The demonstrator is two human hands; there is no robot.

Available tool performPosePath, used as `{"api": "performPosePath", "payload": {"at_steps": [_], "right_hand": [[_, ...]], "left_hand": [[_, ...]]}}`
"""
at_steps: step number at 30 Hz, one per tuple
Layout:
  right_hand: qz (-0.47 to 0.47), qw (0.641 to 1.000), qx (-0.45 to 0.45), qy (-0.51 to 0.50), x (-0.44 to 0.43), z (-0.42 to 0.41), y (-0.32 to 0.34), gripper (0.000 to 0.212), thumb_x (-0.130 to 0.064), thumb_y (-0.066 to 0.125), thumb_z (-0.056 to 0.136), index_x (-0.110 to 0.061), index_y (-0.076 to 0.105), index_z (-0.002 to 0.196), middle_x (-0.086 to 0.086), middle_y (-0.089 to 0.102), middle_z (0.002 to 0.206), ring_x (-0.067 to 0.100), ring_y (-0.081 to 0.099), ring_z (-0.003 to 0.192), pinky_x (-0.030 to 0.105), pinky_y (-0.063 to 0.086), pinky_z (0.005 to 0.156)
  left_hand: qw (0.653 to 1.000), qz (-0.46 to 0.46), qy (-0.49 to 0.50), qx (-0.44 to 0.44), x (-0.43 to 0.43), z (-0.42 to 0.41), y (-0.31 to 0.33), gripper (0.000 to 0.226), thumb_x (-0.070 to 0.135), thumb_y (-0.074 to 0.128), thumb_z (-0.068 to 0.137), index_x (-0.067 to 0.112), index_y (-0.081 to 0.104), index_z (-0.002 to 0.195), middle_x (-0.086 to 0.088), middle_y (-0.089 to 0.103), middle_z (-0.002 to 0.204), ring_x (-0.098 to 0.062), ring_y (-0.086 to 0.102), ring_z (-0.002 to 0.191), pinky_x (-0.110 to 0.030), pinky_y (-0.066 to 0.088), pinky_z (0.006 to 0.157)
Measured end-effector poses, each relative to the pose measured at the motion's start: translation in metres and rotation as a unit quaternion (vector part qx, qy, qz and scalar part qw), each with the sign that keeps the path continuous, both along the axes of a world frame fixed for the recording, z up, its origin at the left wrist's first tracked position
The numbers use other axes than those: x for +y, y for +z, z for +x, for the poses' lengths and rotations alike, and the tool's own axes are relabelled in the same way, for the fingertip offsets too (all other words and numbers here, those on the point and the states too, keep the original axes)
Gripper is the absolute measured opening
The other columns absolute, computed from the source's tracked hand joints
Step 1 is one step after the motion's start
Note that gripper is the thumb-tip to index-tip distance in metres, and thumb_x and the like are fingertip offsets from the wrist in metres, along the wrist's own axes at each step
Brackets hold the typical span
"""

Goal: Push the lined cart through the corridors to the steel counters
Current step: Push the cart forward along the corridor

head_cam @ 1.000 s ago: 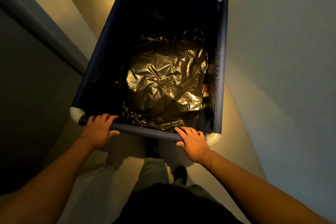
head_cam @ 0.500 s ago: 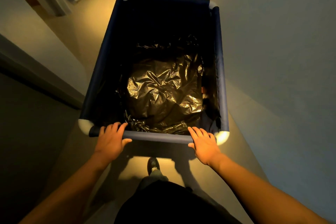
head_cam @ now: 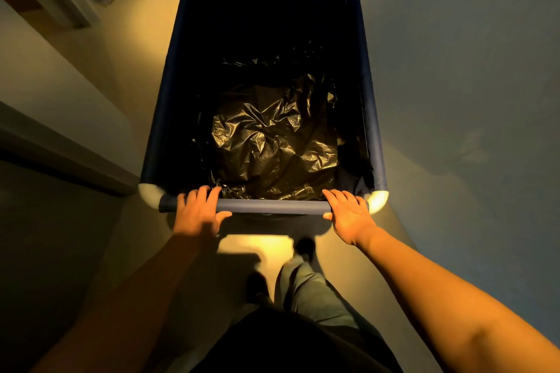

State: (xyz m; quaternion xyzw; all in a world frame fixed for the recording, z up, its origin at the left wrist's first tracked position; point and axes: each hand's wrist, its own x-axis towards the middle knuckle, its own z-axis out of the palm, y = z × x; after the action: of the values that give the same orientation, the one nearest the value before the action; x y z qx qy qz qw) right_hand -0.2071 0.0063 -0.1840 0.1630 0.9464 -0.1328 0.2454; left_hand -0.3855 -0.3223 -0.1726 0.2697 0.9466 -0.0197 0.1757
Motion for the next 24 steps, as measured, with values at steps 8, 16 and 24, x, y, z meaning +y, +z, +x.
{"api": "performPosePath", "payload": {"at_steps": [8, 16, 24], "right_hand": [[-0.005, 1.000, 0.018, 0.008, 0.011, 0.005, -0.006, 0.070, -0.035, 0.047, 0.105, -0.027, 0.009, 0.162, 0.001, 0.014, 0.170, 0.032, 0.012, 0.156, 0.054, 0.015, 0.125], [-0.005, 0.999, 0.028, 0.022, -0.033, 0.035, -0.009, 0.083, -0.033, 0.061, 0.098, -0.028, 0.009, 0.162, -0.002, 0.018, 0.168, 0.030, 0.016, 0.156, 0.052, 0.021, 0.124], [-0.014, 0.998, 0.023, 0.050, -0.011, 0.035, -0.002, 0.070, -0.045, 0.043, 0.105, -0.028, 0.008, 0.163, 0.001, 0.015, 0.170, 0.030, 0.010, 0.157, 0.053, 0.012, 0.125]], "left_hand": [[0.999, -0.008, -0.009, 0.031, 0.006, 0.012, 0.003, 0.071, 0.063, 0.045, 0.090, 0.011, 0.058, 0.136, -0.017, 0.063, 0.127, -0.038, 0.061, 0.114, -0.059, 0.043, 0.102], [0.999, -0.023, 0.013, 0.036, -0.041, 0.043, -0.004, 0.088, 0.082, 0.027, 0.083, 0.020, 0.052, 0.140, -0.005, 0.062, 0.125, -0.027, 0.060, 0.115, -0.054, 0.041, 0.108], [0.998, -0.029, 0.056, -0.006, -0.028, 0.063, 0.003, 0.073, 0.066, 0.052, 0.087, 0.026, 0.037, 0.147, -0.002, 0.052, 0.134, -0.030, 0.047, 0.130, -0.054, 0.025, 0.118]]}}
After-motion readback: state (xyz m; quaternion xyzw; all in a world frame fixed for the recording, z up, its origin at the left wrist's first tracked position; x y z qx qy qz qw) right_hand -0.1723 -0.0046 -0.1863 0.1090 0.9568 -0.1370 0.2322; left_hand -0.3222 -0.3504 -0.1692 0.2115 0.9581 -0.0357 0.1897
